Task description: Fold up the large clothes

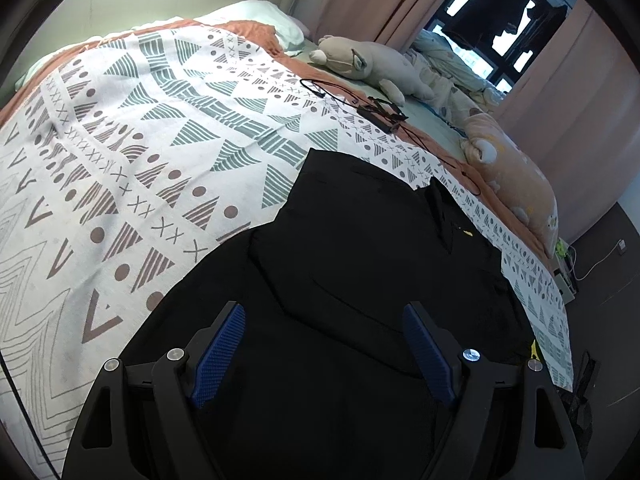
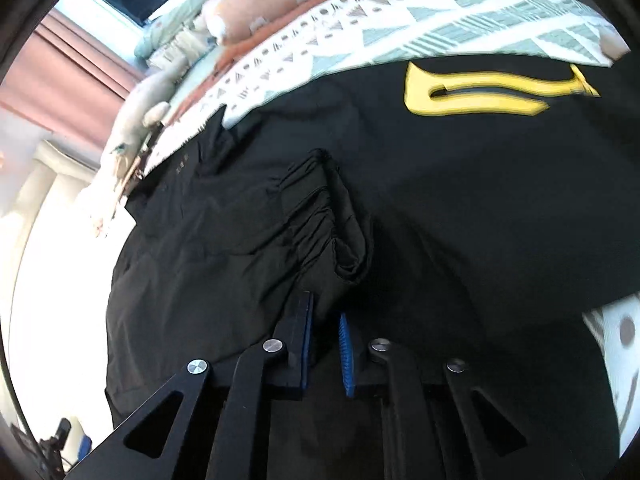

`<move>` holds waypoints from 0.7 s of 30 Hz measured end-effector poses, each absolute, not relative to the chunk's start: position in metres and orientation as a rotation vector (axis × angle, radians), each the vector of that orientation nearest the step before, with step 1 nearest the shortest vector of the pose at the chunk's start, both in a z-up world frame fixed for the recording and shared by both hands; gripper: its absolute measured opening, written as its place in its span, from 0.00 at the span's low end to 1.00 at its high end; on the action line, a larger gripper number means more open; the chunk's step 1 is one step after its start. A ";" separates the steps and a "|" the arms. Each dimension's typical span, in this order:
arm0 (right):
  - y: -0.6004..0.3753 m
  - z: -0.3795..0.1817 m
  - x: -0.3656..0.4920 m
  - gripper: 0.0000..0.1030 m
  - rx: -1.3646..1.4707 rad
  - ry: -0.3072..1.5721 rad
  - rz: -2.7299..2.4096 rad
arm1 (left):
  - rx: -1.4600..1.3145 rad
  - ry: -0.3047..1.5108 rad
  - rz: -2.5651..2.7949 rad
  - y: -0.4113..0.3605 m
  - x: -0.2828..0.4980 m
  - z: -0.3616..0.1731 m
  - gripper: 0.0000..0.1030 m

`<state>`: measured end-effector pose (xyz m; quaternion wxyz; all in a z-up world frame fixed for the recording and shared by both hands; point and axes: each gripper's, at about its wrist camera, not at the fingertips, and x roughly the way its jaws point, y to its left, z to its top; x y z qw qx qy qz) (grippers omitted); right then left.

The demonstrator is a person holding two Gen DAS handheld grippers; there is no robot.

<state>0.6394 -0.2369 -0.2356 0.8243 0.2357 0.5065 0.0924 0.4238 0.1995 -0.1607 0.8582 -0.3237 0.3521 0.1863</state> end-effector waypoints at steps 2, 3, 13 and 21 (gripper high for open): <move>-0.236 -0.234 0.649 0.12 0.501 1.057 0.211 | -0.680 0.740 0.392 0.199 0.424 -0.161 0.79; -0.235 -0.233 0.653 0.12 0.504 1.050 0.217 | -0.676 0.738 0.392 0.199 0.424 -0.162 0.79; -0.277 -0.203 0.636 0.83 0.648 0.952 0.202 | -0.658 0.710 0.344 0.180 0.425 -0.148 0.83; -0.325 -0.190 0.599 0.83 0.683 0.894 0.040 | -0.665 0.689 0.268 0.153 0.423 -0.125 0.98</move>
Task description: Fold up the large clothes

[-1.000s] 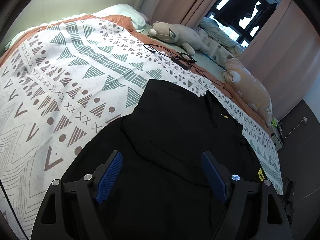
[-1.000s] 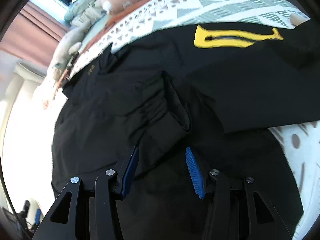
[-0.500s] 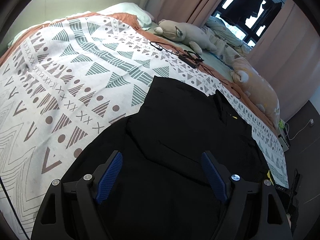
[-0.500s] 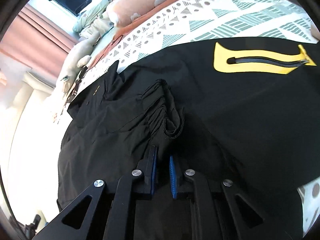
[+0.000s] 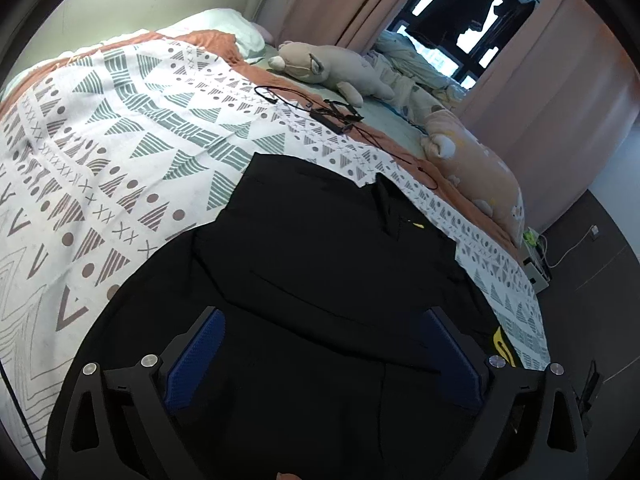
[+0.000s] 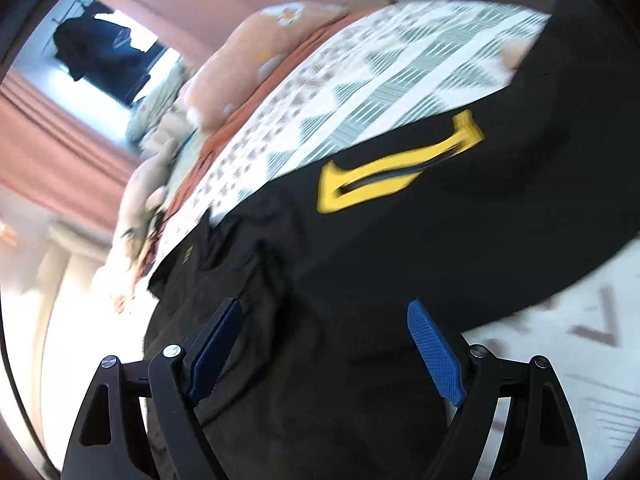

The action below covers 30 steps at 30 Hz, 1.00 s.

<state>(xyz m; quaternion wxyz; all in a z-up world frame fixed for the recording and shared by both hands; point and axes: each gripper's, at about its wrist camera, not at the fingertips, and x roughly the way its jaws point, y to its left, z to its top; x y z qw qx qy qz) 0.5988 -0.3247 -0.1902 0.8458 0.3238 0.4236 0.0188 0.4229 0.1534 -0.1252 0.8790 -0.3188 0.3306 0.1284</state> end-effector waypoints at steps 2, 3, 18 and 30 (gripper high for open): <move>-0.339 -0.190 0.590 0.83 0.696 0.876 -0.021 | -0.658 0.679 0.257 0.147 0.420 -0.120 0.98; -0.348 -0.190 0.585 0.83 0.709 0.870 -0.043 | -0.656 0.676 0.253 0.145 0.420 -0.118 0.98; -0.506 -0.187 0.517 0.83 0.836 0.714 -0.476 | -0.589 0.679 0.242 0.115 0.428 -0.113 0.98; -0.559 -0.220 0.551 0.68 0.798 0.703 -0.525 | -0.512 0.740 0.227 0.098 0.450 -0.139 0.98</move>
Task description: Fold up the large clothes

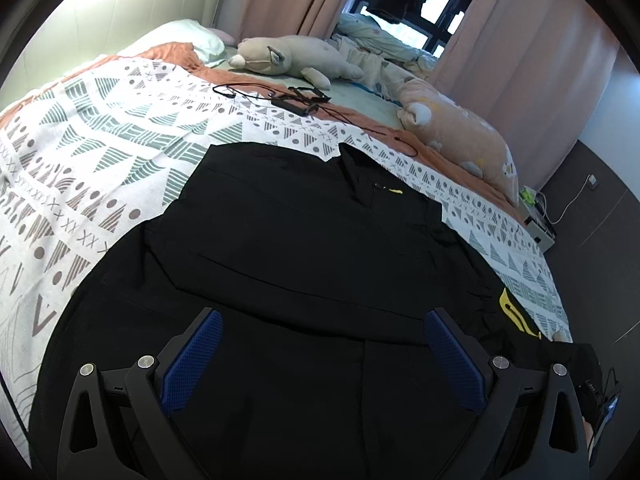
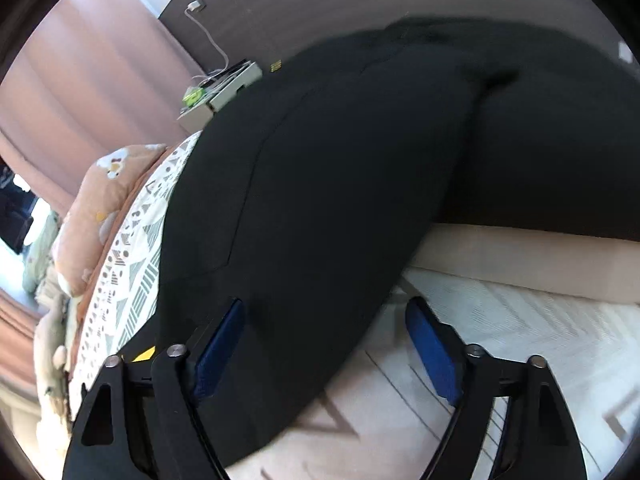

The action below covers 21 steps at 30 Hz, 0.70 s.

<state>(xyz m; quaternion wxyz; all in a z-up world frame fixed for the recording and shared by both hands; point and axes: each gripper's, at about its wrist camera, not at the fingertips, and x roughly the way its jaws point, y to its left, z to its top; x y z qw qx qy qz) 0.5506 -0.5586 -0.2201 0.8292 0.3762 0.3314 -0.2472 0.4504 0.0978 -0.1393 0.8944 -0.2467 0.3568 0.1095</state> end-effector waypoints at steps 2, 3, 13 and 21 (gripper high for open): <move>-0.563 -0.225 0.556 0.53 0.813 0.675 -0.491 | -0.513 0.742 0.230 0.098 0.452 -0.142 0.98; -0.563 -0.224 0.557 0.37 0.820 0.648 -0.459 | -0.515 0.742 0.234 0.098 0.453 -0.142 0.98; -0.524 -0.169 0.559 0.07 0.753 0.469 -0.226 | -0.544 0.732 0.254 0.105 0.449 -0.141 0.98; -0.460 -0.116 0.552 0.07 0.682 0.373 -0.064 | -0.576 0.711 0.235 0.119 0.437 -0.132 0.98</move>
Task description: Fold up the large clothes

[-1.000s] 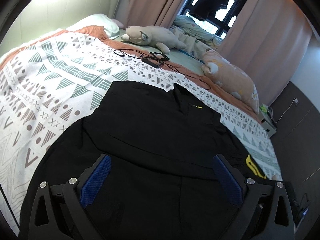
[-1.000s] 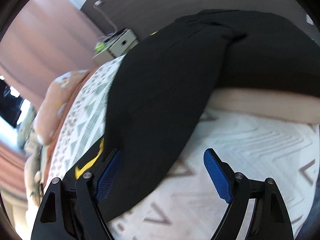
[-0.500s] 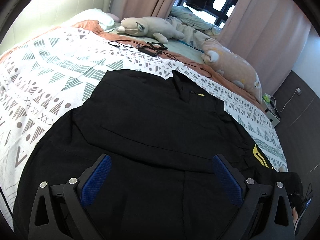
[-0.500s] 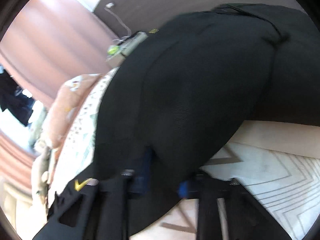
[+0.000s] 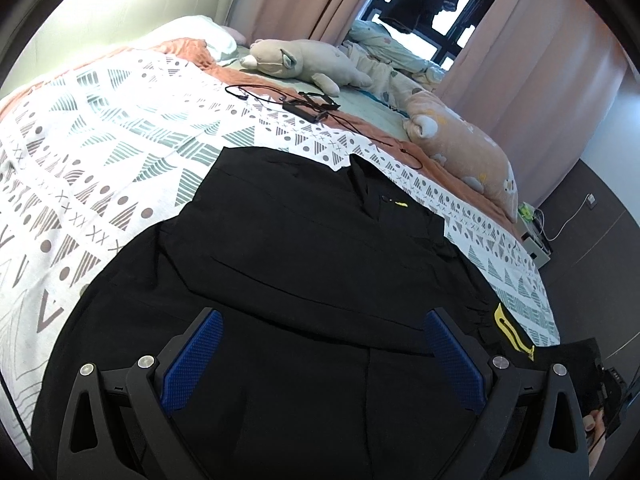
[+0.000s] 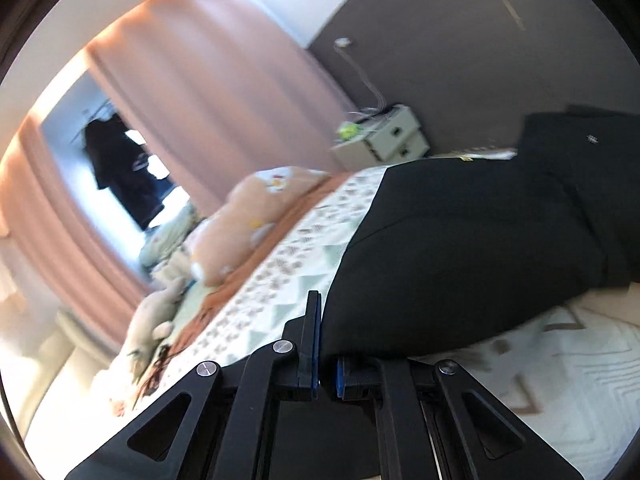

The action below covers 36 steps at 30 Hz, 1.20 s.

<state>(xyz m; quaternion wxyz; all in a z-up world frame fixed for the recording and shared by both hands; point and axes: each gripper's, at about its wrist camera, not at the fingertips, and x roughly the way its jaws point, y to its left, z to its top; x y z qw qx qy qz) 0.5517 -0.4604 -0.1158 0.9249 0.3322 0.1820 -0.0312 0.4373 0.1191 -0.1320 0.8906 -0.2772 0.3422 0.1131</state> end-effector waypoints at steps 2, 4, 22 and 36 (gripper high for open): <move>-0.438 -0.105 0.556 0.07 0.667 0.363 -0.021 | -0.579 0.709 0.231 0.125 0.434 -0.129 0.98; -0.414 -0.093 0.556 0.07 0.656 0.350 0.024 | -0.576 0.718 0.235 0.131 0.432 -0.126 0.98; -0.208 -0.062 0.585 0.07 0.373 0.485 0.227 | -0.733 0.603 0.311 0.241 0.361 -0.105 0.98; -0.053 -0.123 0.582 0.07 0.255 0.735 0.409 | -0.812 0.573 0.372 0.291 0.328 -0.120 0.98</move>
